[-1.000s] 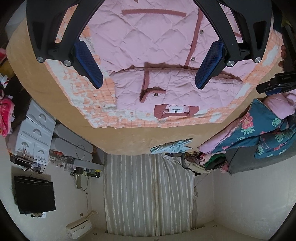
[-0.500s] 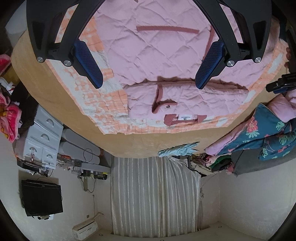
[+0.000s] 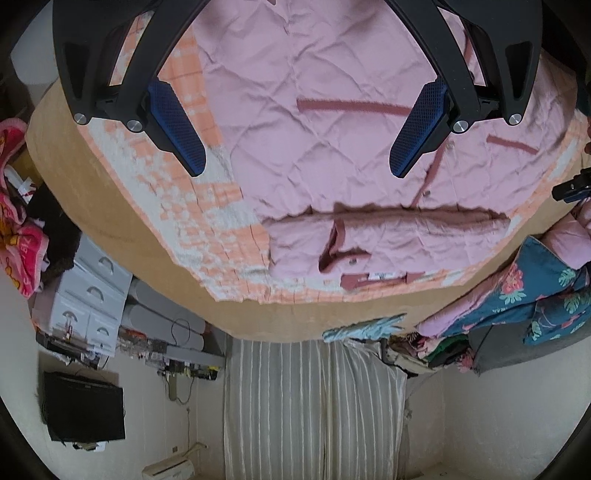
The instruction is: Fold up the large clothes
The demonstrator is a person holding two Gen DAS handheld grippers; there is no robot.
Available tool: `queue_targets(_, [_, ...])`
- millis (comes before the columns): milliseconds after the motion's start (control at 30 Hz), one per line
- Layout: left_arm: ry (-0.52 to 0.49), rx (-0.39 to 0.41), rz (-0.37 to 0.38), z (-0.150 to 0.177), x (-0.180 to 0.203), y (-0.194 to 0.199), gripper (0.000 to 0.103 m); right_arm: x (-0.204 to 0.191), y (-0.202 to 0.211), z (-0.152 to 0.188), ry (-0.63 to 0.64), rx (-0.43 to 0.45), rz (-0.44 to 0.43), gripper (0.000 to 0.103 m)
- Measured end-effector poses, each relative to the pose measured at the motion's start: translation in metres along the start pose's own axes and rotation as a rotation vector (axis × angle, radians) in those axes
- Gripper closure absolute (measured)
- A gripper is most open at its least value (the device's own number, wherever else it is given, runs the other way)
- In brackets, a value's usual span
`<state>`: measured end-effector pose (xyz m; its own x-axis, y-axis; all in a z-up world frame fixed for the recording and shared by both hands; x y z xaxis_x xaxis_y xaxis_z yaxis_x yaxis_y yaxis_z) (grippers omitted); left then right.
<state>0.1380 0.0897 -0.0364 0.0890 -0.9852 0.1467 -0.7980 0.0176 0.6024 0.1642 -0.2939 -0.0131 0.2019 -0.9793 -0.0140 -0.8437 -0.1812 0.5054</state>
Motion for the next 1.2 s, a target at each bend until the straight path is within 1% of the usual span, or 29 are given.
queue_targets(267, [0.023,-0.042,-0.032,0.021,-0.021,-0.003,0.008,0.011,-0.011,0.027,0.005,-0.070,0.018,0.004])
queue_targets(533, [0.040,-0.086,-0.052,0.046,-0.042,-0.004,0.008,0.032,-0.020,0.056,-0.001,-0.155,0.045,0.004])
queue_targets(633, [0.068,-0.103,-0.052,0.053,-0.052,-0.004,0.008,0.038,-0.022,0.063,-0.002,-0.174,0.054,0.004])
queue_targets(767, [0.082,-0.113,-0.065,0.060,-0.062,-0.001,0.008,0.044,-0.021,0.067,-0.003,-0.183,0.059,0.004])
queue_targets(1000, [0.102,-0.140,-0.060,0.072,-0.072,0.000,0.008,0.054,-0.015,0.069,-0.007,-0.183,0.072,0.004])
queue_targets(1200, [0.129,-0.138,-0.069,0.076,-0.079,0.002,0.008,0.065,-0.012,0.075,-0.031,-0.196,0.072,0.004])
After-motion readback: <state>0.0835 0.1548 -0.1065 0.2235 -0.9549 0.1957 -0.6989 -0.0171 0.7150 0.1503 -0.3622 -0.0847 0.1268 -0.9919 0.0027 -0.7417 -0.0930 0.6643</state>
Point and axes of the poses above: each gripper's, at about its wrist camera, not at the fingertips, and y roughly against the way its jaws point, x to its right, z to its underside, the point moved 4 cm from there along -y, roughly the way its jaws point, and after that the axes turned 4 degrees about x, right-handed, at the moved point
